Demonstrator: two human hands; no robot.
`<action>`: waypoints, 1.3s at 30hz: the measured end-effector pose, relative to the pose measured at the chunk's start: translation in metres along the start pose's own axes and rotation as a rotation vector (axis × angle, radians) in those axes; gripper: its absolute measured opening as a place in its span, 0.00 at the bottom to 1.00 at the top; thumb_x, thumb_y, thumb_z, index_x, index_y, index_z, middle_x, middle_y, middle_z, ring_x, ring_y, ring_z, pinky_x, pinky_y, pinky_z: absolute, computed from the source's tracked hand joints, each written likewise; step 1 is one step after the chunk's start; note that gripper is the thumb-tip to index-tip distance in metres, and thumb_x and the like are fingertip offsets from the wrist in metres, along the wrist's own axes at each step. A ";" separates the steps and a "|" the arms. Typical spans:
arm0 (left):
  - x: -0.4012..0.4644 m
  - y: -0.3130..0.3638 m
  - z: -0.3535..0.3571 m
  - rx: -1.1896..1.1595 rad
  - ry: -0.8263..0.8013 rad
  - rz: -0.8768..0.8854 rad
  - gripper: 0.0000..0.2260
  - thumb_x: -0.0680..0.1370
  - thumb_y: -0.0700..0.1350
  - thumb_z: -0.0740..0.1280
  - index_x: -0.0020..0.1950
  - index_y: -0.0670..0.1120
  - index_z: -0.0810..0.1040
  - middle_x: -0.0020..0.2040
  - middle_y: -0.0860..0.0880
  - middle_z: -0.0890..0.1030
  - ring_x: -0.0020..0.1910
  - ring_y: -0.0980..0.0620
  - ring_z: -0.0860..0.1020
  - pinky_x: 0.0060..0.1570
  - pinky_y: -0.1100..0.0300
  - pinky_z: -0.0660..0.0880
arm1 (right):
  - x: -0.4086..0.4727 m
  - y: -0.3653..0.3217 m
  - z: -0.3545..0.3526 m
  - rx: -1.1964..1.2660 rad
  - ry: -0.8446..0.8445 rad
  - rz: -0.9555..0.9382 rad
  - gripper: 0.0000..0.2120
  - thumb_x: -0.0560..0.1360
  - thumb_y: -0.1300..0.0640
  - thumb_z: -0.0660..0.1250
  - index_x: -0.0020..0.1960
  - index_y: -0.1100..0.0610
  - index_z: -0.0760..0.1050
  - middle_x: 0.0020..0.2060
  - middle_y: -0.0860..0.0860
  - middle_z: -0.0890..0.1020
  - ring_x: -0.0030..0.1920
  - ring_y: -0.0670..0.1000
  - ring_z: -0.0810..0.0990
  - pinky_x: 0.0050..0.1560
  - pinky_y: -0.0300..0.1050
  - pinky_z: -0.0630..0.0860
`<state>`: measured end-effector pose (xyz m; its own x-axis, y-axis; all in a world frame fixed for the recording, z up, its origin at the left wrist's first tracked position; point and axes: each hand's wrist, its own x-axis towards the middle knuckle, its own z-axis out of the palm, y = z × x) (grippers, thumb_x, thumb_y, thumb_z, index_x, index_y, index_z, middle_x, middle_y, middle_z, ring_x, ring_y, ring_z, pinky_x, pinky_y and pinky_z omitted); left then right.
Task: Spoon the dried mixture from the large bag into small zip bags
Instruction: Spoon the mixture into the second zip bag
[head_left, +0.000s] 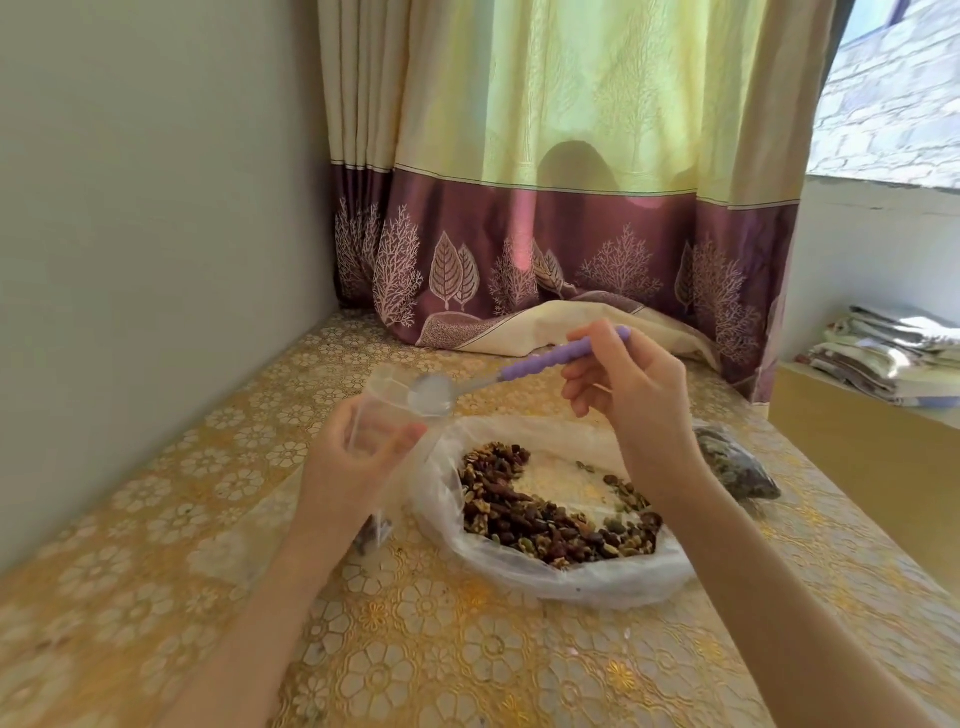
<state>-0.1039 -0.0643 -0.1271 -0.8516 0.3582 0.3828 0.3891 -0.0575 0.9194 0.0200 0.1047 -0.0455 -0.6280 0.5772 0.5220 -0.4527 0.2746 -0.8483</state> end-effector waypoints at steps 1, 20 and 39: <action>0.000 -0.001 0.000 0.011 0.003 0.004 0.23 0.64 0.61 0.71 0.56 0.53 0.75 0.51 0.52 0.81 0.49 0.49 0.81 0.50 0.43 0.78 | 0.002 0.002 -0.006 0.033 0.062 0.024 0.14 0.81 0.57 0.59 0.42 0.62 0.77 0.33 0.61 0.81 0.29 0.49 0.74 0.28 0.40 0.71; -0.002 -0.005 0.005 0.096 0.021 0.061 0.21 0.64 0.63 0.69 0.52 0.55 0.76 0.47 0.56 0.82 0.47 0.55 0.80 0.46 0.52 0.79 | -0.019 0.083 -0.065 -0.204 0.382 0.253 0.17 0.81 0.54 0.60 0.37 0.57 0.79 0.25 0.46 0.81 0.26 0.42 0.76 0.27 0.35 0.74; -0.002 -0.006 0.007 0.209 -0.029 0.121 0.21 0.64 0.63 0.68 0.52 0.53 0.76 0.46 0.56 0.81 0.42 0.65 0.78 0.41 0.67 0.71 | -0.027 0.079 -0.052 -0.016 0.316 0.375 0.16 0.81 0.56 0.60 0.38 0.61 0.77 0.26 0.51 0.82 0.26 0.46 0.79 0.28 0.34 0.76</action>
<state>-0.1018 -0.0579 -0.1344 -0.7847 0.3874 0.4838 0.5548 0.0908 0.8270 0.0345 0.1510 -0.1311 -0.5218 0.8431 0.1302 -0.2206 0.0140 -0.9753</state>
